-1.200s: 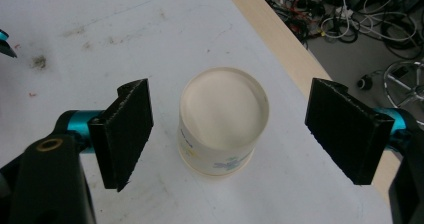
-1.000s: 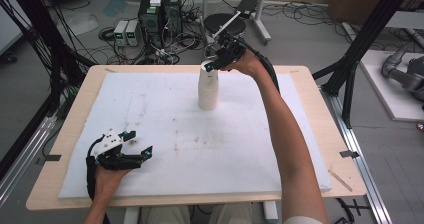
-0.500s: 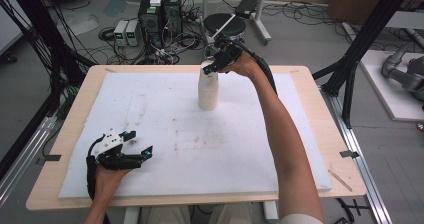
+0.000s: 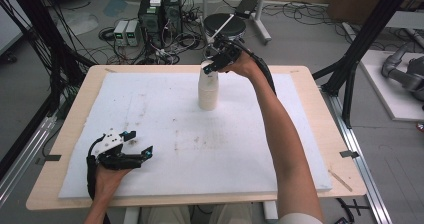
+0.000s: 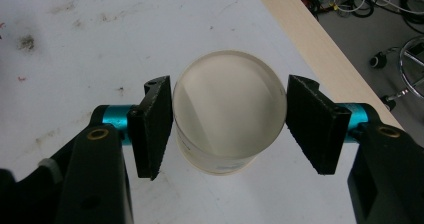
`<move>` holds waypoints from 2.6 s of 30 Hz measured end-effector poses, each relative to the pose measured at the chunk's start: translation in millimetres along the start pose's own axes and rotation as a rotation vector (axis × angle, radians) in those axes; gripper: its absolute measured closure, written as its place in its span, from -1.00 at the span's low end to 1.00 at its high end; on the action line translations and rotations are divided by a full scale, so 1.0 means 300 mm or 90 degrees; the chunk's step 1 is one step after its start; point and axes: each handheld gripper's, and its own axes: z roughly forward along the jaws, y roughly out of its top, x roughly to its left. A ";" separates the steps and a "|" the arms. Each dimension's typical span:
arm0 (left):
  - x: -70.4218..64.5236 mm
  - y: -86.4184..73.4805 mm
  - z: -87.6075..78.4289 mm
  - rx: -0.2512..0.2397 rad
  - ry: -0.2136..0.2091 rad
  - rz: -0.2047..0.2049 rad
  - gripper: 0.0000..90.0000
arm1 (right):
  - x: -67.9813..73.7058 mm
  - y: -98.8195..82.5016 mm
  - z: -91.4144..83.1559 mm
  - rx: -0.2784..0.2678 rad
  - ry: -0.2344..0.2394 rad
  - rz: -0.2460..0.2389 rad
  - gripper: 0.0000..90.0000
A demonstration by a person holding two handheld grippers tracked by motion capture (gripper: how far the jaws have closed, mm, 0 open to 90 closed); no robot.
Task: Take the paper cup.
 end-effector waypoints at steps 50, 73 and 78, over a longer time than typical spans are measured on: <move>-0.002 -0.002 -0.003 -0.006 0.001 0.000 -0.73 | 0.151 -0.045 -0.384 -0.166 -0.013 -0.043 -0.14; 0.000 -0.003 -0.008 -0.015 -0.020 0.003 -0.73 | 0.402 -0.474 -0.329 -0.350 0.092 -0.079 -0.14; 0.003 -0.004 -0.010 -0.020 -0.024 0.001 -0.73 | 0.445 -0.532 -0.267 -0.371 0.105 -0.072 -0.14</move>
